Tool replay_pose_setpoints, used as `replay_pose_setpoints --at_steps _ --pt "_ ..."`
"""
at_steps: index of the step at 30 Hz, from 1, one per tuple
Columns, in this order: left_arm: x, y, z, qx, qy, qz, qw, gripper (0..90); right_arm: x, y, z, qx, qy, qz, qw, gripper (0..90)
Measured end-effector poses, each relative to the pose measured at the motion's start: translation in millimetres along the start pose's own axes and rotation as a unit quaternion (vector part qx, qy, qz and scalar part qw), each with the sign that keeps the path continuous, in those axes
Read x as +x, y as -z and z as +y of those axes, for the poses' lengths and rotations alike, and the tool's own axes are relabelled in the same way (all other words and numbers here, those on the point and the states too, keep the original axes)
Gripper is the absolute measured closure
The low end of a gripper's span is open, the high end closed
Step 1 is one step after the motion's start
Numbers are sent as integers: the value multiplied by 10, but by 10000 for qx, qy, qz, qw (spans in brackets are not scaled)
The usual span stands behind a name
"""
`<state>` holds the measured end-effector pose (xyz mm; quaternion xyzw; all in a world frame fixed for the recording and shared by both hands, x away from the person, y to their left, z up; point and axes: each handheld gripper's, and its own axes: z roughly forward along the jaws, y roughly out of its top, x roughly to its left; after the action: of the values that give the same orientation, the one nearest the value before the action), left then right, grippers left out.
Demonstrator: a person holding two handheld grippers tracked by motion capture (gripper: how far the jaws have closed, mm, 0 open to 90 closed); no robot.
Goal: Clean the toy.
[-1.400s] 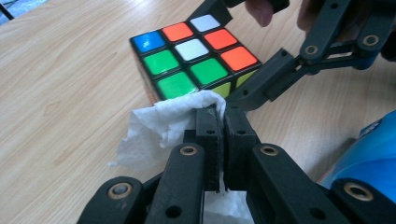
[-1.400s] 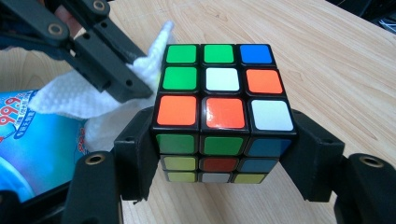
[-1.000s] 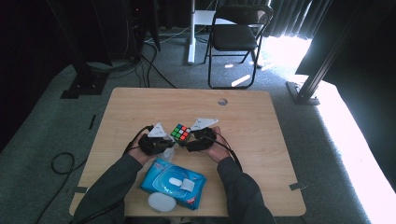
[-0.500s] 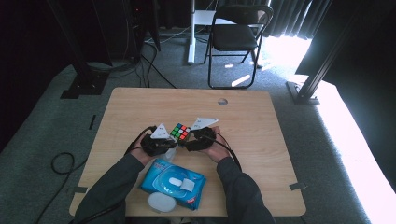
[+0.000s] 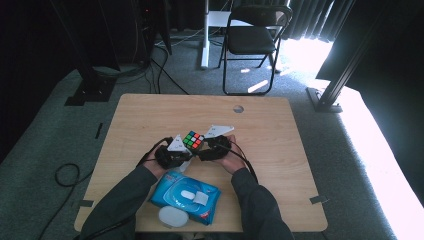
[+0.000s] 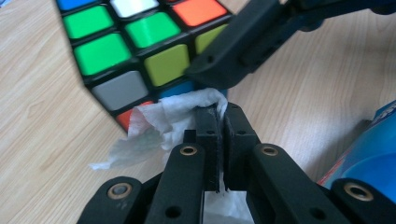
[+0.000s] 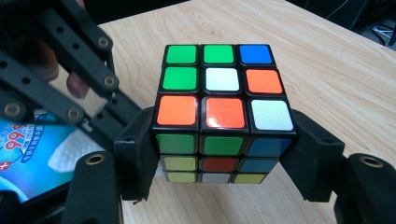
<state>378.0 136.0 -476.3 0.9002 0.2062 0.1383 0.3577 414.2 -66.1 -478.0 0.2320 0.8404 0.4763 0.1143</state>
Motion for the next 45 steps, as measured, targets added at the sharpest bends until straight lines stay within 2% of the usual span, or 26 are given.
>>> replay_pose_setpoints --at_steps 4,8,10,15,20,26,29,35,38,45 --pt "-72 -45 49 -17 -133 -144 9998 869 -11 14 7 -66 -68 4 10000 344" --pt "-99 -96 57 130 -243 -124 9995 869 -9 21 16 -116 -96 17 9999 344" --pt "-86 -107 39 152 -218 -121 9996 868 -10 31 19 -130 -97 18 9999 344" --pt "-32 -121 -17 273 -128 55 9995 861 -28 75 23 -200 -171 87 9996 344" --pt "55 -86 -54 206 45 188 9996 860 -25 93 27 -217 -137 136 9996 344" --pt "101 -51 -88 142 132 311 9993 857 -27 93 28 -239 -163 158 9995 344" --pt "80 -58 -81 117 118 271 9995 857 -31 90 31 -272 -219 174 9992 344" --pt "-11 -84 -17 99 -102 107 9998 853 -13 52 59 -305 -251 213 9990 344" --pt "-29 -82 -5 73 -143 60 9999 853 -18 47 62 -317 -264 204 9989 344" --pt "102 12 -84 2 117 295 9995 854 -61 62 19 -248 -284 131 9992 344"
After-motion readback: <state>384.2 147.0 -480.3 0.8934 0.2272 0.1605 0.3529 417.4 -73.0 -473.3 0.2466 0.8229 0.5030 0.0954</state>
